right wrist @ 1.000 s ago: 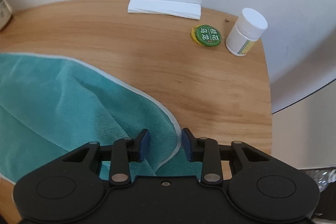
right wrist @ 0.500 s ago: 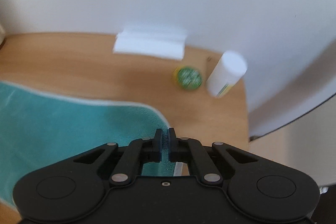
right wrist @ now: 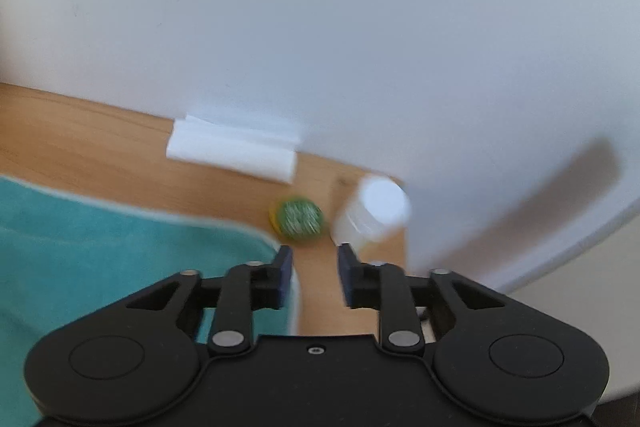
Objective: Fold towel
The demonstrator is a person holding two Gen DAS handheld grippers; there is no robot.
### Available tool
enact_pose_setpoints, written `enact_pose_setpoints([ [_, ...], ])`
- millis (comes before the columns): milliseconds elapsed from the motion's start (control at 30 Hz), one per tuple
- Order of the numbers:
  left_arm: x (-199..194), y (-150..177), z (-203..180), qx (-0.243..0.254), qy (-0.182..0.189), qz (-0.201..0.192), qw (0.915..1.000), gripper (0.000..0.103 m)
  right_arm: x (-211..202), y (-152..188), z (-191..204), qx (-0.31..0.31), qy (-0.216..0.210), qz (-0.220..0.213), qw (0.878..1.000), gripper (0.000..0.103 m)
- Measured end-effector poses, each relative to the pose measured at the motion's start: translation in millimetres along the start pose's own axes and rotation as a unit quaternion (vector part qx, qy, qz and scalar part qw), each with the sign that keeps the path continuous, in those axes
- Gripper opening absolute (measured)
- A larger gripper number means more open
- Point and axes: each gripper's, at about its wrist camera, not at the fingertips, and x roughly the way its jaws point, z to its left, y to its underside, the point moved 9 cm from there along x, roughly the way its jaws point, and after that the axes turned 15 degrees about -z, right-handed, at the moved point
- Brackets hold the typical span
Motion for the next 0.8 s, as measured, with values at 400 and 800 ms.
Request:
enact_pose_setpoints([
  [400,-36,15,-117,0.037,0.141,0.007,0.9892,0.029,-49,124,55,0.074,-0.036,0.089,0.993,0.03],
  [800,-40,56,-124,-0.004,0.169,0.051,0.9843,0.029,-81,151,54,0.148,-0.048,0.112,0.982,0.03],
])
